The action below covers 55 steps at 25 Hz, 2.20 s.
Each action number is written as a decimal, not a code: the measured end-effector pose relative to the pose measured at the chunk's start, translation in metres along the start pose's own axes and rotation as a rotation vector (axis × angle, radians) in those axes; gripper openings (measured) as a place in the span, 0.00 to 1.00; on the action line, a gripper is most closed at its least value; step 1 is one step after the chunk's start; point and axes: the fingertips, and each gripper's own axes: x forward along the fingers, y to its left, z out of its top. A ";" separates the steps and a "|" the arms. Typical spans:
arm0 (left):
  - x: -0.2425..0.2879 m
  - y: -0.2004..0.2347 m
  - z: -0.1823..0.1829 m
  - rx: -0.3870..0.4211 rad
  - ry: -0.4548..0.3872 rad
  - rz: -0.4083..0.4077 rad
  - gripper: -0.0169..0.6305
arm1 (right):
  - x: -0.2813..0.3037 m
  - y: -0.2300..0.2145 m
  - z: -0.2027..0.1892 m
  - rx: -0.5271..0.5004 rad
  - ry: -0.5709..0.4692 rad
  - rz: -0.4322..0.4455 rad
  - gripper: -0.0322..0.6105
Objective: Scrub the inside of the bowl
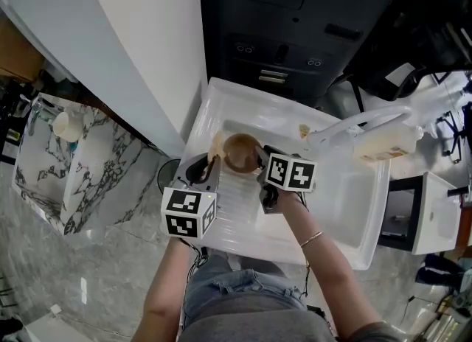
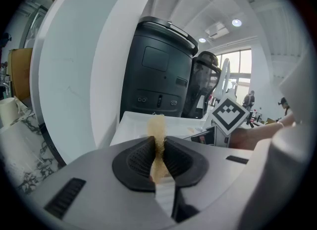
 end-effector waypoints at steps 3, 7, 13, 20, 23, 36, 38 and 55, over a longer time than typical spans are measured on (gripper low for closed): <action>-0.002 -0.003 0.001 0.008 -0.005 -0.004 0.10 | -0.008 -0.001 0.006 -0.026 -0.026 -0.025 0.21; -0.004 -0.007 0.003 0.017 -0.020 -0.010 0.10 | -0.020 0.003 0.014 -0.054 -0.068 -0.038 0.21; -0.010 -0.012 0.009 0.036 -0.046 -0.024 0.10 | -0.041 0.017 0.023 -0.119 -0.132 -0.034 0.17; -0.019 -0.016 0.015 0.056 -0.078 -0.045 0.10 | -0.067 0.030 0.030 -0.177 -0.216 -0.053 0.08; -0.026 -0.016 0.016 0.070 -0.085 -0.055 0.10 | -0.078 0.041 0.030 -0.205 -0.248 -0.044 0.07; -0.051 -0.017 0.023 0.108 -0.130 -0.097 0.10 | -0.122 0.080 0.018 -0.285 -0.385 -0.035 0.06; -0.054 -0.017 0.025 0.112 -0.138 -0.105 0.10 | -0.129 0.083 0.017 -0.285 -0.404 -0.035 0.06; -0.067 -0.025 0.030 0.115 -0.174 -0.108 0.10 | -0.156 0.105 0.007 -0.382 -0.463 -0.022 0.06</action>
